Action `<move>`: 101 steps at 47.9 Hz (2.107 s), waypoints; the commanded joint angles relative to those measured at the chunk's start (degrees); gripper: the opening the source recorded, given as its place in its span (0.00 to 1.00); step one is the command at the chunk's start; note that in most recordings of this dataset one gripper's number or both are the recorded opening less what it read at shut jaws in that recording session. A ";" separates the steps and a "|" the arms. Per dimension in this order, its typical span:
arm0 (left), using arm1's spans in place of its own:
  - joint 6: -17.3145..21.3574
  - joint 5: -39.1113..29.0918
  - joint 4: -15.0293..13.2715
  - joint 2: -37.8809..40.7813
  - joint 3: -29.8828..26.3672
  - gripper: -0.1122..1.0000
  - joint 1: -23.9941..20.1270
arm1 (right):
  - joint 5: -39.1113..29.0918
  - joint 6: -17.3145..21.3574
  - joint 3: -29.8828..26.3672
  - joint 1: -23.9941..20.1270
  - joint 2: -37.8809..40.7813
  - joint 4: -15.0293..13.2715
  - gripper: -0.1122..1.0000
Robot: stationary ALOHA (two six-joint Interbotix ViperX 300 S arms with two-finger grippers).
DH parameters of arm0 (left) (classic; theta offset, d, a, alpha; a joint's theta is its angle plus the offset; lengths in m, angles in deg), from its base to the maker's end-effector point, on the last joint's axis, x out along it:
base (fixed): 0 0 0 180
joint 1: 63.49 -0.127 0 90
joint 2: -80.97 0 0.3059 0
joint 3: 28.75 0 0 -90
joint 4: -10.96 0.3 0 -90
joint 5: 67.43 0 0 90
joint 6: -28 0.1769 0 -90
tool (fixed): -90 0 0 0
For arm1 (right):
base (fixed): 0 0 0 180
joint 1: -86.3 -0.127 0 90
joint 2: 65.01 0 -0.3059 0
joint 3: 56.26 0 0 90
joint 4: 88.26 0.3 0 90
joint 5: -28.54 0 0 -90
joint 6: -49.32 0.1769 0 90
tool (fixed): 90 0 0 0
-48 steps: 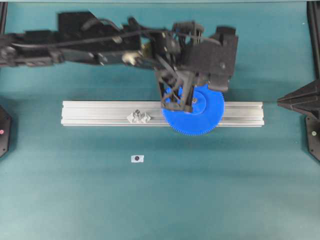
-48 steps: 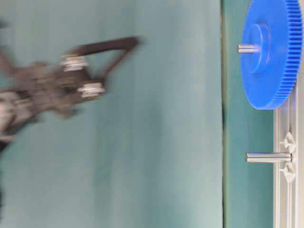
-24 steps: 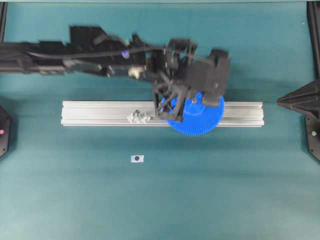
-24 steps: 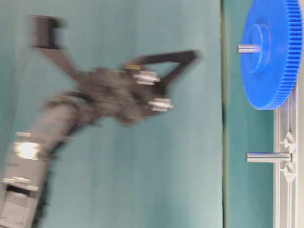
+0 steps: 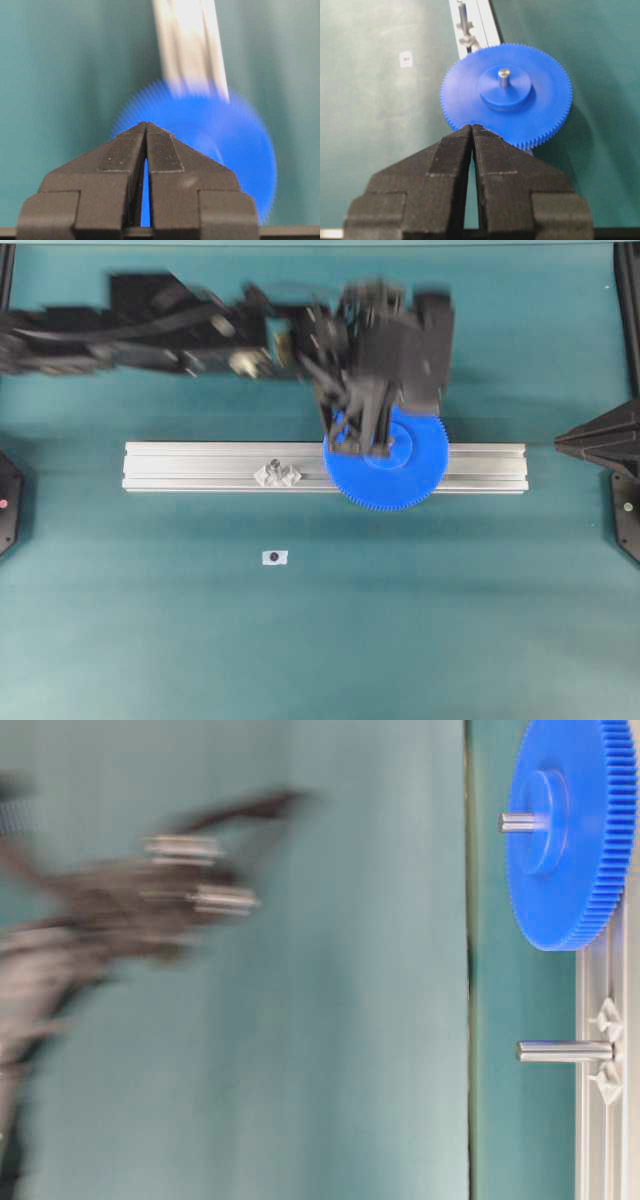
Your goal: Insert the large gear onto the shaft.
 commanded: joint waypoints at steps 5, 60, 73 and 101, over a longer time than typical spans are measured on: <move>-0.26 0.09 0.09 -3.16 -1.32 0.11 0.88 | 0.97 0.44 -0.70 0.18 0.44 0.00 0.21; -6.42 -1.14 0.09 -15.12 18.19 0.11 0.79 | 2.90 0.44 -0.62 0.18 0.44 0.00 0.21; -6.86 -0.53 0.09 -18.37 25.84 0.11 1.93 | 2.90 0.44 0.18 0.18 0.44 0.00 0.21; -6.68 6.15 0.09 -28.65 37.79 0.11 2.64 | 4.39 0.44 2.90 0.09 -0.35 0.09 0.21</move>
